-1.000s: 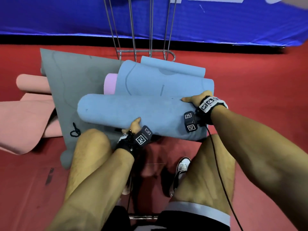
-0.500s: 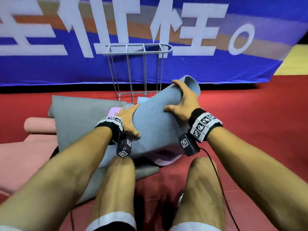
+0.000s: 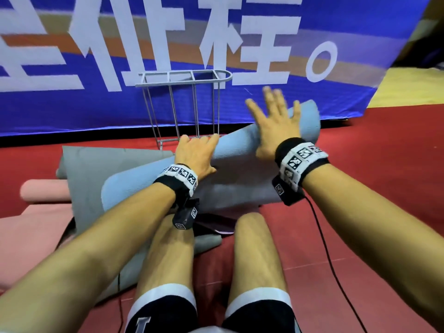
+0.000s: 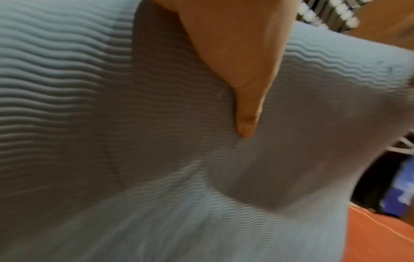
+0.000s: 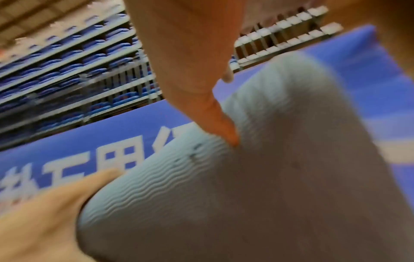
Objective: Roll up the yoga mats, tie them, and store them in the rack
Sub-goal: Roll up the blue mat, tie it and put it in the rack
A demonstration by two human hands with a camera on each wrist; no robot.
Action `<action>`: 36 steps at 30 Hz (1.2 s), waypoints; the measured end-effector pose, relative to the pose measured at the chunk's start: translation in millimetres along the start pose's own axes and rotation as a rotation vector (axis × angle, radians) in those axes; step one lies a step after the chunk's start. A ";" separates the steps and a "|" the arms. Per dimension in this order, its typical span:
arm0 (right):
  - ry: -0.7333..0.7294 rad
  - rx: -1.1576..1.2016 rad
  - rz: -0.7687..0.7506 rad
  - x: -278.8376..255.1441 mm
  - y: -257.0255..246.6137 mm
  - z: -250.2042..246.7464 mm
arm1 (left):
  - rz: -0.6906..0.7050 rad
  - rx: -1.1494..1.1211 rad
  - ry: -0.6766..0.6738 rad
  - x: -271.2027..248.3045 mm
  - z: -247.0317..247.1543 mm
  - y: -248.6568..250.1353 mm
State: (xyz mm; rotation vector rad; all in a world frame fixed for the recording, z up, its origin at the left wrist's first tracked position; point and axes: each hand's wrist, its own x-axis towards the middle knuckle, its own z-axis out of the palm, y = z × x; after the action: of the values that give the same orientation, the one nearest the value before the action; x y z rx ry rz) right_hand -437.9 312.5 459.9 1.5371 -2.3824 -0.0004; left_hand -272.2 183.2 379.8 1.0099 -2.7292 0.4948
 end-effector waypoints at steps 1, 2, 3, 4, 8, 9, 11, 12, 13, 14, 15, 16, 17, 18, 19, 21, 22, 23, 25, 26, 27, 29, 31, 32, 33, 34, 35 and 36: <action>-0.069 -0.054 -0.104 -0.8 -11.0 0.7 | 0.030 0.025 0.000 -3.8 -6.6 6.9; -0.157 -0.077 -0.176 -6.8 -20.8 6.7 | 0.061 0.026 -0.017 -12.9 -9.4 14.4; -0.258 -0.068 -0.212 -10.4 -28.2 16.2 | 0.092 -0.003 -0.056 -21.9 -8.6 18.9; -0.352 -0.034 -0.214 -16.3 -32.6 28.0 | 0.117 -0.058 -0.121 -33.8 -4.3 21.8; -0.528 0.034 -0.258 -47.4 -42.8 72.2 | 0.074 -0.367 -0.553 -80.4 28.2 12.1; -0.527 0.021 -0.289 -54.1 -44.9 78.5 | 0.048 -0.400 -0.655 -84.9 32.1 6.9; -0.503 0.031 -0.304 -65.8 -49.0 92.3 | 0.004 -0.381 -0.740 -91.2 35.4 -5.0; -0.503 0.062 -0.297 -70.4 -47.8 99.4 | -0.006 -0.360 -0.748 -93.5 36.2 -11.5; -0.520 0.118 -0.286 -74.6 -46.6 104.6 | -0.013 -0.346 -0.765 -95.5 38.6 -18.0; -0.535 0.187 -0.278 -77.4 -45.0 106.5 | -0.025 -0.364 -0.800 -96.6 39.1 -22.6; -0.539 0.234 -0.271 -80.3 -45.0 108.6 | -0.026 -0.386 -0.844 -99.4 40.3 -23.8; -0.532 0.250 -0.262 -81.2 -46.4 109.0 | -0.024 -0.395 -0.845 -101.4 40.8 -22.6; -0.526 0.235 -0.258 -80.2 -49.1 109.1 | 0.009 -0.372 -0.792 -103.5 40.2 -20.3; -0.539 0.210 -0.269 -78.0 -54.1 106.2 | 0.047 -0.329 -0.710 -105.0 38.2 -17.4; -0.569 0.191 -0.280 -76.0 -58.9 100.9 | 0.078 -0.271 -0.624 -105.7 36.3 -14.8; -0.630 0.207 -0.273 -65.9 -63.6 87.2 | 0.080 -0.173 -0.470 -102.2 24.6 -14.6; -0.661 0.248 -0.241 -59.0 -61.9 81.1 | 0.066 -0.135 -0.400 -99.6 18.1 -14.8; -0.670 0.293 -0.208 -50.8 -59.2 71.9 | 0.057 -0.095 -0.328 -95.1 12.8 -17.2; -0.567 0.305 -0.161 -34.1 -51.6 52.1 | 0.052 -0.028 -0.178 -84.5 2.7 -19.4; -0.452 0.254 -0.160 -23.8 -48.3 42.5 | 0.045 -0.014 -0.108 -76.6 -1.0 -21.7; -0.311 0.192 -0.161 -14.2 -46.3 32.2 | 0.021 -0.005 -0.046 -68.4 -5.1 -25.2; 0.004 0.070 -0.164 2.0 -44.8 18.0 | -0.041 -0.018 0.010 -50.4 -19.8 -34.9; 0.256 -0.003 -0.164 7.0 -44.3 17.7 | -0.091 -0.096 -0.077 -30.6 -31.5 -46.4; 0.352 -0.001 -0.171 5.9 -43.5 25.1 | -0.098 -0.174 -0.155 -23.6 -38.0 -51.4; 0.422 0.018 -0.174 1.8 -41.9 33.6 | -0.096 -0.262 -0.256 -17.8 -42.7 -56.3; 0.455 0.048 -0.175 -4.5 -40.5 46.7 | -0.084 -0.341 -0.364 -15.9 -43.1 -60.6; 0.452 0.079 -0.168 -11.9 -39.2 62.5 | -0.073 -0.377 -0.454 -17.9 -42.4 -61.8; 0.400 0.100 -0.161 -21.6 -39.2 74.5 | -0.072 -0.364 -0.510 -23.4 -38.8 -61.0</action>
State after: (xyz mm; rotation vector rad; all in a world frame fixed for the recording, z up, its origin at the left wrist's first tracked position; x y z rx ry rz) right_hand -413.8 303.0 377.0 1.5943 -1.9692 0.3617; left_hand -212.2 168.1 423.8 1.2576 -3.0233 -0.3127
